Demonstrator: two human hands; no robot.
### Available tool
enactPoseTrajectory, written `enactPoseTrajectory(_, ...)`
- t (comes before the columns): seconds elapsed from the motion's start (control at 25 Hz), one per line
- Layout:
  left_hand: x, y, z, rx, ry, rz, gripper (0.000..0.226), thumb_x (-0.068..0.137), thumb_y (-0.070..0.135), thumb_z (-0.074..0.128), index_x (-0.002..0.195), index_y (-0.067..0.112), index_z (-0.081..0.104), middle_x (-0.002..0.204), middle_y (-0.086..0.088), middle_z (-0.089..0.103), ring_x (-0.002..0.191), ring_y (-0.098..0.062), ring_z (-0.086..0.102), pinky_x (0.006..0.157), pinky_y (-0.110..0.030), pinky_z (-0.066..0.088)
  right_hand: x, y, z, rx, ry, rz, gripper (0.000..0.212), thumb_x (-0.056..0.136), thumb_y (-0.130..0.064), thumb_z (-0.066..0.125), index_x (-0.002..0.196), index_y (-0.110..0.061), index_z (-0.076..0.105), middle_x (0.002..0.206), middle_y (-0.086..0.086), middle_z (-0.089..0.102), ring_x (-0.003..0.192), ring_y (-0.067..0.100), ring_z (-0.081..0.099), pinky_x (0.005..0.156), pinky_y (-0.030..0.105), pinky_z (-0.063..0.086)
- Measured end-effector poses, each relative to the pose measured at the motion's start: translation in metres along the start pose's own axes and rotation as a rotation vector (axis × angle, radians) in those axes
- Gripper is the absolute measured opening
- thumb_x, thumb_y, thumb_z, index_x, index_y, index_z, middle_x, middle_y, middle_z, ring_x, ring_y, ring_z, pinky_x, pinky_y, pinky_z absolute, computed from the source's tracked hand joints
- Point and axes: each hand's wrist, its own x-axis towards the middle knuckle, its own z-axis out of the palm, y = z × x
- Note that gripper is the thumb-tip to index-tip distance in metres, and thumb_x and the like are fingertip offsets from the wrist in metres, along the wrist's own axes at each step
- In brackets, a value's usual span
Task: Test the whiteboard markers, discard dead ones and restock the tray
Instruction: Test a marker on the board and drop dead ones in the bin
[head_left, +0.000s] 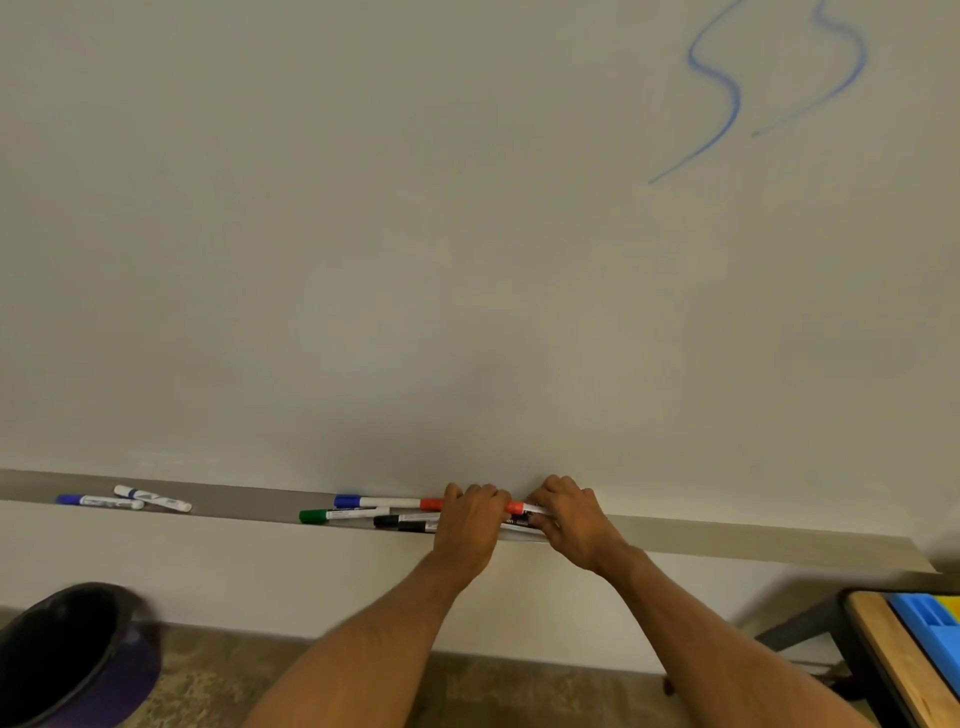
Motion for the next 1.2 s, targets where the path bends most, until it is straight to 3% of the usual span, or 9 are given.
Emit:
enactPoseTrajectory(0.12, 0.005, -0.001, -0.021, 0.072, 0.008, 0.045, 0.013, 0.099, 0.031, 0.048, 0.101, 0.024, 0.060, 0.103, 0.002, 0.065, 0.092, -0.018, 0.057, 0.085, -0.034, 0.028, 0.007, -0.007, -0.023, 0.061, -0.027, -0.006, 0.025, 0.097, -0.034, 0.045, 0.107, -0.017, 0.061, 0.103, 0.002, 0.061, 0.089, 0.014, 0.052, 0.077, 0.026, 0.043)
enactPoseTrajectory(0.24, 0.010, -0.001, -0.037, 0.092, 0.032, 0.086, 0.015, 0.097, 0.035, 0.052, 0.105, 0.024, 0.059, 0.103, 0.003, 0.065, 0.092, -0.018, 0.057, 0.087, -0.035, 0.027, 0.014, -0.014, -0.045, 0.092, -0.088, -0.006, 0.025, 0.098, -0.032, 0.044, 0.110, -0.015, 0.058, 0.102, 0.006, 0.065, 0.086, 0.018, 0.057, 0.076, 0.028, 0.046)
enactPoseTrajectory(0.36, 0.015, 0.002, -0.054, 0.149, 0.100, 0.102, 0.021, 0.101, 0.035, 0.042, 0.112, 0.022, 0.054, 0.104, 0.000, 0.065, 0.095, -0.023, 0.058, 0.089, -0.037, 0.028, 0.017, -0.019, -0.062, 0.056, -0.087, -0.022, 0.032, 0.100, -0.035, 0.038, 0.117, -0.015, 0.056, 0.109, 0.005, 0.062, 0.092, 0.019, 0.057, 0.079, 0.028, 0.045)
enactPoseTrajectory(0.56, 0.020, 0.003, -0.078, 0.232, 0.178, 0.123, 0.025, 0.101, 0.030, 0.042, 0.124, 0.021, 0.048, 0.110, -0.005, 0.065, 0.103, -0.025, 0.056, 0.094, -0.037, 0.028, 0.017, -0.025, -0.084, -0.093, 0.074, -0.057, 0.045, 0.098, -0.051, 0.022, 0.122, -0.028, 0.053, 0.103, -0.002, 0.065, 0.087, 0.015, 0.061, 0.075, 0.031, 0.050)
enactPoseTrajectory(0.76, 0.023, 0.003, -0.097, 0.273, 0.226, 0.155, 0.027, 0.102, 0.027, 0.042, 0.127, 0.019, 0.045, 0.113, -0.005, 0.065, 0.105, -0.025, 0.054, 0.092, -0.036, 0.029, 0.016, -0.035, -0.095, -0.138, 0.263, -0.078, 0.080, 0.083, -0.071, -0.007, 0.122, -0.035, 0.054, 0.092, -0.007, 0.069, 0.077, 0.013, 0.064, 0.065, 0.028, 0.052)
enactPoseTrajectory(0.92, 0.019, 0.000, -0.102, 0.283, 0.260, 0.158, 0.026, 0.102, 0.026, 0.043, 0.127, 0.020, 0.046, 0.112, -0.005, 0.065, 0.102, -0.024, 0.054, 0.089, -0.035, 0.029, 0.019, -0.042, -0.102, -0.154, 0.289, -0.104, 0.076, 0.084, -0.071, -0.002, 0.121, -0.037, 0.056, 0.095, -0.010, 0.071, 0.078, 0.011, 0.065, 0.065, 0.027, 0.053)
enactPoseTrajectory(1.08, 0.015, -0.007, -0.105, 0.268, 0.304, 0.197, 0.024, 0.098, 0.025, 0.052, 0.121, 0.021, 0.053, 0.100, -0.004, 0.069, 0.091, -0.023, 0.058, 0.085, -0.035, 0.034, 0.021, -0.049, -0.109, -0.153, 0.297, -0.103, 0.083, 0.078, -0.077, -0.006, 0.118, -0.039, 0.057, 0.092, -0.010, 0.071, 0.077, 0.010, 0.064, 0.066, 0.026, 0.052)
enactPoseTrajectory(1.2, 0.010, -0.012, -0.110, 0.290, 0.346, 0.242, 0.024, 0.083, 0.027, 0.074, 0.104, 0.023, 0.063, 0.078, 0.001, 0.070, 0.071, -0.018, 0.060, 0.072, -0.033, 0.041, 0.020, -0.051, -0.115, -0.158, 0.291, -0.094, 0.085, 0.074, -0.081, -0.002, 0.118, -0.039, 0.058, 0.089, -0.008, 0.072, 0.076, 0.010, 0.064, 0.064, 0.023, 0.047)
